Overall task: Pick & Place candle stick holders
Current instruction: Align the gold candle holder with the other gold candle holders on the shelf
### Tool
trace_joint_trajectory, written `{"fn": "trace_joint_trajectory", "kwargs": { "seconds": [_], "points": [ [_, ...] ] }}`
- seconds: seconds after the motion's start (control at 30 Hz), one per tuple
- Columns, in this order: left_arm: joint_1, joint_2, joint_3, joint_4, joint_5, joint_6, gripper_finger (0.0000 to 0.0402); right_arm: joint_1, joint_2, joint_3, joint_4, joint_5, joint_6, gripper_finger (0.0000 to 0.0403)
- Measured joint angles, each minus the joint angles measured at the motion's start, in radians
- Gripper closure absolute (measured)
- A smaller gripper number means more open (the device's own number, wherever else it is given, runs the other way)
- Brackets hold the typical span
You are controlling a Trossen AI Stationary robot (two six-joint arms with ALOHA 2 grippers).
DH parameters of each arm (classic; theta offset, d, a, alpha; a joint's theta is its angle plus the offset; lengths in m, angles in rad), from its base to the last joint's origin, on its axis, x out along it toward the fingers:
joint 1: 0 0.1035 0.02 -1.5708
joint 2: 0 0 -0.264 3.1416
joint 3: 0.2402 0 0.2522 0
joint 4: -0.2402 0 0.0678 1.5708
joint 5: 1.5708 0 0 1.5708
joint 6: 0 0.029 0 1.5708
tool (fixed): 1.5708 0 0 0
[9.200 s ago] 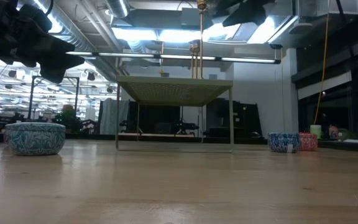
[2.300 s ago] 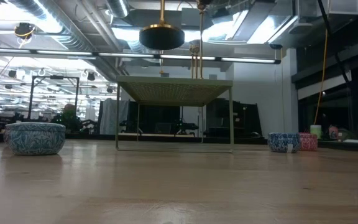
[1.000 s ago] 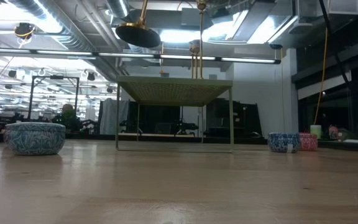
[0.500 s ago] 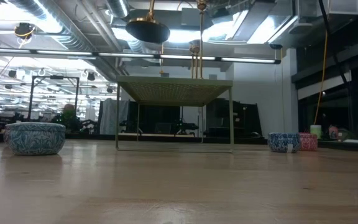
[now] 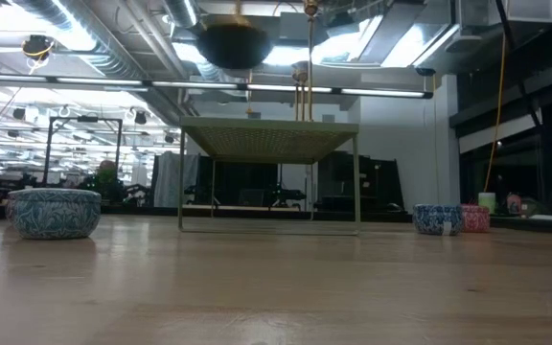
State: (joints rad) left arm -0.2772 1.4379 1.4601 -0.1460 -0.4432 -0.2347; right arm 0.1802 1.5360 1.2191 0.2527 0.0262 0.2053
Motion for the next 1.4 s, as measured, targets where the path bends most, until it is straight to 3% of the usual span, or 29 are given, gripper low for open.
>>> {"fn": "trace_joint_trajectory", "kwargs": {
  "seconds": [0.43,0.53,0.77,1.13,1.4],
  "points": [
    [-0.029,-0.168,0.0,-0.173,-0.006,0.019,0.0222,0.013,-0.086,-0.001,-0.183,0.012,0.049,0.0393],
    [-0.043,-0.219,0.0,-0.247,-0.013,0.009,0.0218,0.019,-0.121,-0.001,-0.229,0.016,0.042,0.0393],
    [-0.068,-0.261,-0.025,-0.377,-0.055,-0.066,0.0223,0.026,-0.222,0.0,-0.34,0.132,-0.045,0.0394],
    [-0.115,-0.257,-0.218,-0.3,-0.062,-0.2,0.0224,-0.022,-0.257,0.0,-0.42,0.175,-0.135,0.0393],
    [-0.181,-0.259,-0.264,-0.212,-0.123,-0.23,0.0224,-0.089,-0.256,-0.02,-0.398,0.175,-0.161,0.0393]
  ]
}}
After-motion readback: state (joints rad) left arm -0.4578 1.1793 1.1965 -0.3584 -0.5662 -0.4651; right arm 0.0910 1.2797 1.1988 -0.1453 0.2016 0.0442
